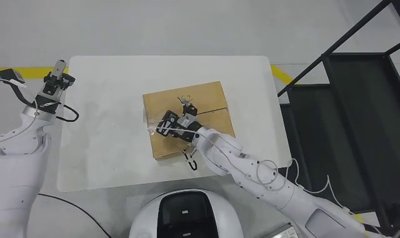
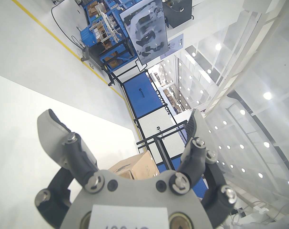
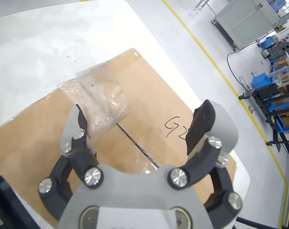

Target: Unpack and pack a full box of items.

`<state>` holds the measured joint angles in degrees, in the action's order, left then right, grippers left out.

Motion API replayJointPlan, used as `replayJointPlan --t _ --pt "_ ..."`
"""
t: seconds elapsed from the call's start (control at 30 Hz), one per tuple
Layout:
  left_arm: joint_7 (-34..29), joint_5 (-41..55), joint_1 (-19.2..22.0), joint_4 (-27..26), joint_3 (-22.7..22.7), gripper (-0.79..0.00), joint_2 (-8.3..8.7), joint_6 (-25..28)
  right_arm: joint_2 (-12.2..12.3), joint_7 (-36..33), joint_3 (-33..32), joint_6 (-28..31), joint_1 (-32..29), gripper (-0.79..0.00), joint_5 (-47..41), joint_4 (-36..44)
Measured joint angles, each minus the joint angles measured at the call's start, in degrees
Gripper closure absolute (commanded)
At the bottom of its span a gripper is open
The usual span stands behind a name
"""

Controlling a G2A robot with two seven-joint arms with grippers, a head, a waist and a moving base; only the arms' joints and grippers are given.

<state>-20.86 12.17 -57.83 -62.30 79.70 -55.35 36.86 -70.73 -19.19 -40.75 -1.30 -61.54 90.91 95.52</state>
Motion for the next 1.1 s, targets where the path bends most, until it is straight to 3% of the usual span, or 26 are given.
replayJointPlan --t 0.2,0.53,0.83,1.1 --pt "0.00 0.00 0.00 0.00 0.00 -0.785 0.00 0.00 -0.24 -0.87 -1.17 -1.89 -1.36 -0.785 3.34 1.02" --pt "0.00 0.00 0.00 0.00 0.00 -0.785 0.00 0.00 0.20 3.56 -6.80 -2.12 -5.26 -0.785 2.59 2.81" --pt "0.00 0.00 0.00 0.00 0.00 -0.785 0.00 0.00 0.45 13.26 -8.67 10.99 -6.46 -0.785 -4.27 3.69" --pt "0.00 0.00 0.00 0.00 0.00 -0.785 0.00 0.00 -1.29 9.97 -3.70 11.59 -2.59 -0.785 -0.27 0.63"
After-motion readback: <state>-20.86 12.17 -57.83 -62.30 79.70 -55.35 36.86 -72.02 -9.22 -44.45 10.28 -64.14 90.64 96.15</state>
